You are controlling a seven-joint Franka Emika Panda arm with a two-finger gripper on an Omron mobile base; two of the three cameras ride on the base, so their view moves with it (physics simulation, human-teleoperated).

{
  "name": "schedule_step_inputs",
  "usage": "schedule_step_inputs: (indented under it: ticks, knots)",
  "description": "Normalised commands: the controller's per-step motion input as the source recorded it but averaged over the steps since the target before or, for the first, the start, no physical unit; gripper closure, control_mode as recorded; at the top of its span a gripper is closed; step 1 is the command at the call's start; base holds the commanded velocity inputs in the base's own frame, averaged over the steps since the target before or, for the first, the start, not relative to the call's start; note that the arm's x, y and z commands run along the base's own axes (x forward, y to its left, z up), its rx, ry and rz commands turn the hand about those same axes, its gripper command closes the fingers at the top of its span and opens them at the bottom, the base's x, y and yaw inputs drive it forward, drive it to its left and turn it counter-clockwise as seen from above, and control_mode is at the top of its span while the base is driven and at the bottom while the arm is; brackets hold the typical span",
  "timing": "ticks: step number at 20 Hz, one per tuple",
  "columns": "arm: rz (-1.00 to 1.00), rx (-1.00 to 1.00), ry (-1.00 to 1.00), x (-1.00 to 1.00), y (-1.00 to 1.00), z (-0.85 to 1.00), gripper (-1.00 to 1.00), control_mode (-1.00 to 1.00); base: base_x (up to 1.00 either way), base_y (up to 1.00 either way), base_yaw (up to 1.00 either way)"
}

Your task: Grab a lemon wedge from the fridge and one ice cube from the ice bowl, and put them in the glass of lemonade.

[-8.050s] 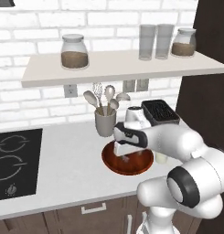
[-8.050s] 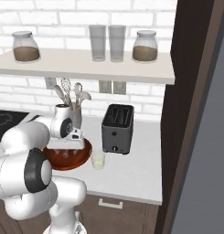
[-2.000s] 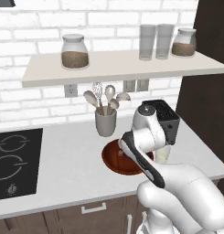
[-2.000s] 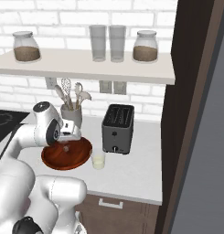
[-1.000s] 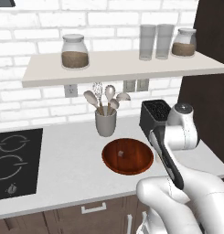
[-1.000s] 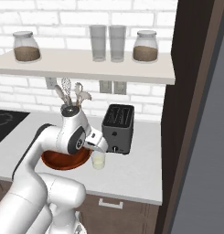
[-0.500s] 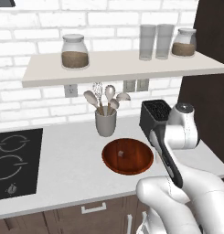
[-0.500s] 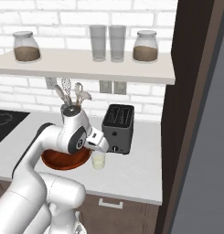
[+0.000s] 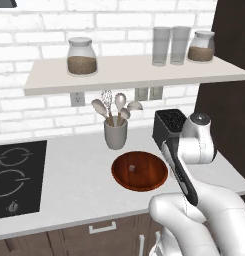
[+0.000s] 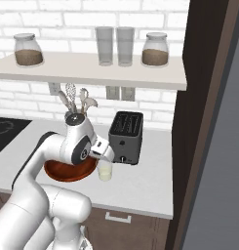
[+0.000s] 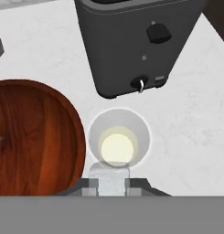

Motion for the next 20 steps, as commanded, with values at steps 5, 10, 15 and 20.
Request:
schedule_step_inputs:
  ticks: [5, 10, 15, 20]
  knots:
    - [0.0, -0.01, 0.01, 0.29, 0.0, 0.0, 1.0, -1.0, 0.0, 0.0, 0.0]
    - [0.0, 0.0, 0.0, 0.05, -0.11, 0.0, 1.0, -1.0, 0.0, 0.0, 0.0]
    - [0.0, 0.0, 0.0, 0.12, -0.03, -0.05, 1.0, -1.0, 0.0, 0.0, 0.0]
    - [0.0, 0.0, 0.0, 0.14, 0.0, -0.23, 1.0, -1.0, 0.0, 0.0, 0.0]
